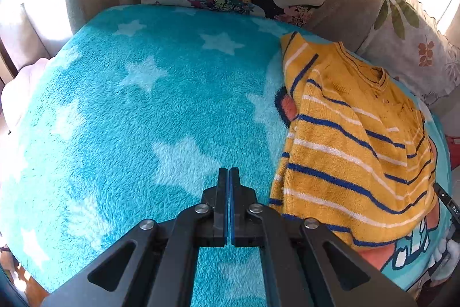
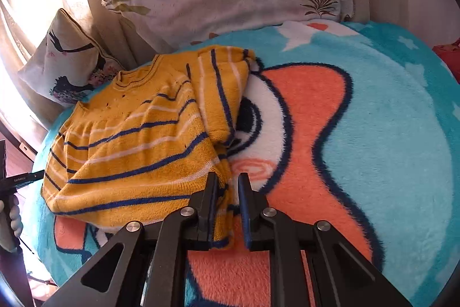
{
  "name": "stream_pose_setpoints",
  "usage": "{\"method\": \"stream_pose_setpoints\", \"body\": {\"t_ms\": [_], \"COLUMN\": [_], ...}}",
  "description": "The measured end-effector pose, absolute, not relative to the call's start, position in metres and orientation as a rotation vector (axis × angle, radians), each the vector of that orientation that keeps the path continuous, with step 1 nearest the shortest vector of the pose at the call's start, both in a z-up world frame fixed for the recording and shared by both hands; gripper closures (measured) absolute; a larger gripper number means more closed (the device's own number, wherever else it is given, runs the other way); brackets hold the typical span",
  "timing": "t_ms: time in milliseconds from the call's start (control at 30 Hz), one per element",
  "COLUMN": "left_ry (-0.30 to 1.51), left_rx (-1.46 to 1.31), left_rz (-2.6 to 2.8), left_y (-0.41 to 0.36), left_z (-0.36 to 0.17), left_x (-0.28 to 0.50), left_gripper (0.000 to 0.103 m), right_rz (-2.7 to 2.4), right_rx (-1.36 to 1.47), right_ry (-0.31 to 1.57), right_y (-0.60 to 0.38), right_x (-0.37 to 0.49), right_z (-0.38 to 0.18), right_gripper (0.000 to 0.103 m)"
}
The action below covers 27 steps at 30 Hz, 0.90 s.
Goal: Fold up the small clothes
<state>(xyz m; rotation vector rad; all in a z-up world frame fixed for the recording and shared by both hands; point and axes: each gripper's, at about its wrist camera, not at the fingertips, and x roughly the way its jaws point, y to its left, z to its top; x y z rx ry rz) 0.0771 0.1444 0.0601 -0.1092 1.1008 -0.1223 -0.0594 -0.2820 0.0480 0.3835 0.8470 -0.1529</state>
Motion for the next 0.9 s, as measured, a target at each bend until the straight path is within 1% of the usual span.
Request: {"method": "stream_pose_setpoints", "body": {"t_ms": [33, 100, 133, 167, 233, 300, 367, 433, 500, 567, 667, 700, 733, 767, 800, 833, 867, 900], "left_ry": [1.099, 1.092, 1.086, 1.078, 1.058, 1.053, 1.062, 1.078, 1.085, 1.077, 1.057, 1.049, 1.039, 1.028, 1.021, 1.016, 1.014, 1.032], "left_rx": [-0.118, -0.137, -0.148, -0.157, -0.169, -0.179, -0.197, -0.224, -0.251, -0.272, -0.306, -0.328, -0.353, -0.373, -0.390, -0.408, -0.429, -0.450], "left_rz": [-0.116, -0.114, -0.115, -0.115, -0.118, -0.139, -0.166, -0.181, -0.201, -0.205, -0.203, -0.205, -0.211, -0.218, -0.231, -0.248, -0.274, -0.305], "left_y": [0.145, 0.145, 0.145, 0.145, 0.143, 0.139, 0.134, 0.128, 0.123, 0.120, 0.119, 0.119, 0.120, 0.120, 0.121, 0.120, 0.120, 0.119], "left_z": [0.061, 0.063, 0.064, 0.065, 0.066, 0.064, 0.058, 0.051, 0.045, 0.043, 0.041, 0.040, 0.039, 0.039, 0.038, 0.037, 0.036, 0.033], "left_x": [0.075, 0.073, 0.071, 0.068, 0.066, 0.068, 0.071, 0.077, 0.083, 0.087, 0.085, 0.083, 0.080, 0.077, 0.074, 0.071, 0.067, 0.066], "left_gripper": [0.102, 0.096, 0.087, 0.078, 0.069, 0.065, 0.057, 0.056, 0.055, 0.047, 0.040, 0.038, 0.034, 0.033, 0.033, 0.037, 0.067, 0.087], "right_rz": [-0.171, -0.269, -0.291, -0.298, -0.271, -0.234, -0.179, -0.073, 0.040, 0.146, 0.294, 0.324, 0.346, 0.364, 0.380, 0.393, 0.400, 0.405], "right_rx": [0.377, 0.325, 0.318, 0.335, 0.390, 0.405, 0.389, 0.394, 0.412, 0.415, 0.407, 0.391, 0.369, 0.348, 0.335, 0.327, 0.323, 0.320], "right_ry": [0.839, 0.828, 0.816, 0.800, 0.764, 0.729, 0.714, 0.723, 0.741, 0.779, 0.830, 0.847, 0.864, 0.885, 0.908, 0.934, 0.960, 0.981], "right_y": [-0.282, -0.283, -0.284, -0.286, -0.287, -0.279, -0.261, -0.238, -0.211, -0.180, -0.132, -0.115, -0.100, -0.085, -0.071, -0.058, -0.046, -0.037], "right_x": [-0.061, -0.065, -0.069, -0.073, -0.079, -0.081, -0.074, -0.058, -0.038, -0.010, 0.035, 0.050, 0.065, 0.082, 0.096, 0.110, 0.124, 0.137], "right_z": [0.051, 0.059, 0.065, 0.072, 0.087, 0.102, 0.114, 0.119, 0.117, 0.114, 0.106, 0.103, 0.100, 0.096, 0.091, 0.086, 0.081, 0.078], "right_gripper": [0.083, 0.082, 0.078, 0.078, 0.076, 0.071, 0.066, 0.060, 0.059, 0.059, 0.057, 0.055, 0.054, 0.054, 0.053, 0.053, 0.053, 0.053]}}
